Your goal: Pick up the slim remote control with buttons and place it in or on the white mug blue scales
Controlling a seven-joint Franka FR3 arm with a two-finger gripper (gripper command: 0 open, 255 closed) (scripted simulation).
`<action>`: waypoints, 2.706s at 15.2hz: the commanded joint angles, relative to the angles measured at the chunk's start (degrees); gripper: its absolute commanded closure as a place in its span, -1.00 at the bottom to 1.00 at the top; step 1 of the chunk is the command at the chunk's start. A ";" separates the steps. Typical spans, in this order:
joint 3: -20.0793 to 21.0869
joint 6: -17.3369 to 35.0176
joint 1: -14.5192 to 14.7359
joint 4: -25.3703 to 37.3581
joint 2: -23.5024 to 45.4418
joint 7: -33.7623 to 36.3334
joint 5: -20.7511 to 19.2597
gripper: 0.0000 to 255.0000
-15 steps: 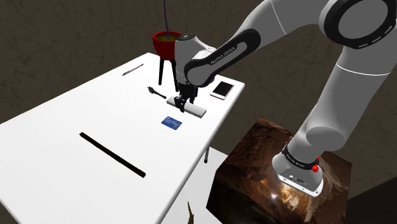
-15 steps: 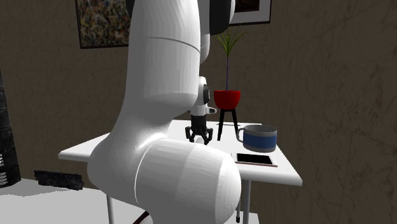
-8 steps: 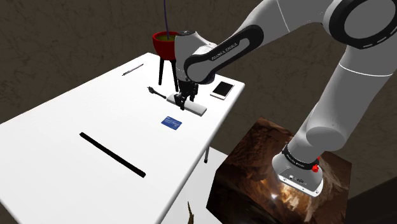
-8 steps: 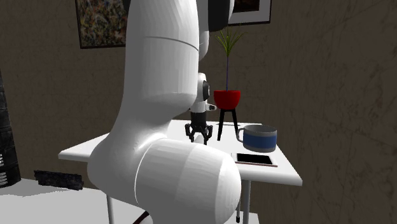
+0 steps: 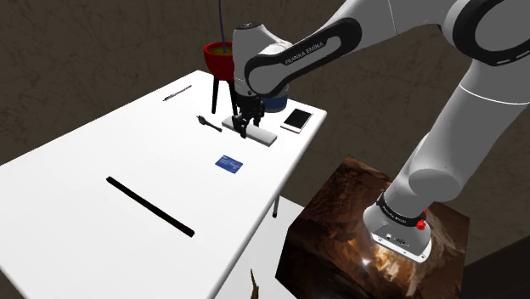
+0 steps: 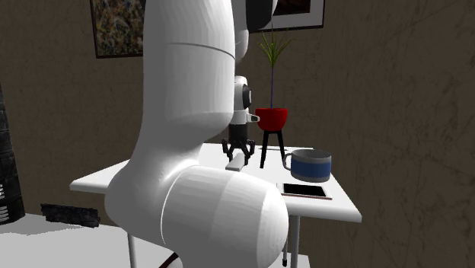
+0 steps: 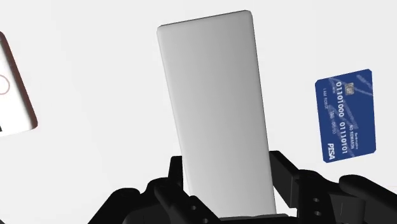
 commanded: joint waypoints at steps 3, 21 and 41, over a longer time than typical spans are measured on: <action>0.09 -3.06 0.02 1.72 -1.40 -0.28 0.54 1.00; -0.03 -16.15 -0.14 11.10 -5.28 -1.44 1.90 1.00; -10.89 -20.79 -12.38 32.82 11.46 -24.32 0.05 1.00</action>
